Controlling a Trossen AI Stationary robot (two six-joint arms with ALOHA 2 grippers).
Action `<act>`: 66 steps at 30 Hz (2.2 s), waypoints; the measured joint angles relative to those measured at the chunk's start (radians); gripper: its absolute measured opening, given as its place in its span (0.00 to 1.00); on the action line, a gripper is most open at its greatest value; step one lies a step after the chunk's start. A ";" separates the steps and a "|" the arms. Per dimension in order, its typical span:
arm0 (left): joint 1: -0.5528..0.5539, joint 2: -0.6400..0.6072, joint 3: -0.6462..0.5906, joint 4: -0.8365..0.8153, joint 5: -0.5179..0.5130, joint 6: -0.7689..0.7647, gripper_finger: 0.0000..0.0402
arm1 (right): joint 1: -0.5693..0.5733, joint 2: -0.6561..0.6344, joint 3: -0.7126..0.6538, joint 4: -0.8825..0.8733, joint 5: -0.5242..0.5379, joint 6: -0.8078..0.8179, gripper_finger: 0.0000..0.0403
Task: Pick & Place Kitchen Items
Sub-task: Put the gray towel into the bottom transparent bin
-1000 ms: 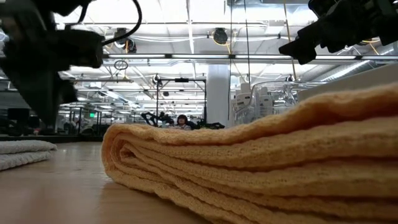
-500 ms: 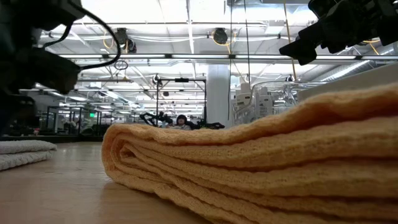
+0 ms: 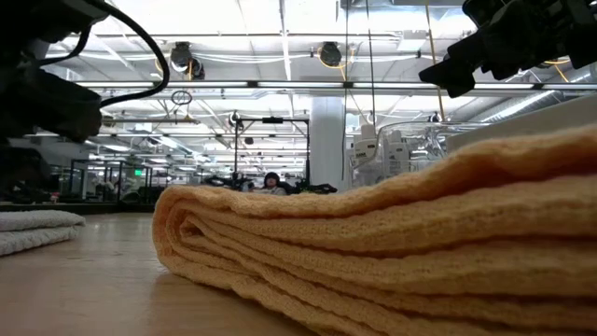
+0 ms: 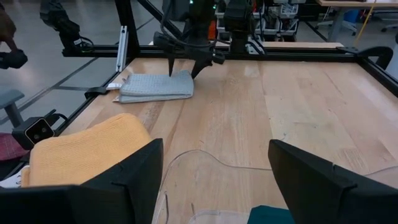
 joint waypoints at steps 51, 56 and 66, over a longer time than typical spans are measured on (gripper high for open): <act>0.223 0.059 0.646 -0.500 -0.770 0.648 0.04 | -0.016 0.886 0.934 -0.235 0.096 -0.221 0.65; 0.222 0.077 0.647 -0.483 -0.752 0.671 0.04 | -0.035 0.989 0.969 -0.223 0.026 -0.208 0.65; 0.219 0.081 0.647 -0.441 -0.739 0.706 0.04 | -0.047 1.091 0.969 -0.196 0.024 -0.204 0.65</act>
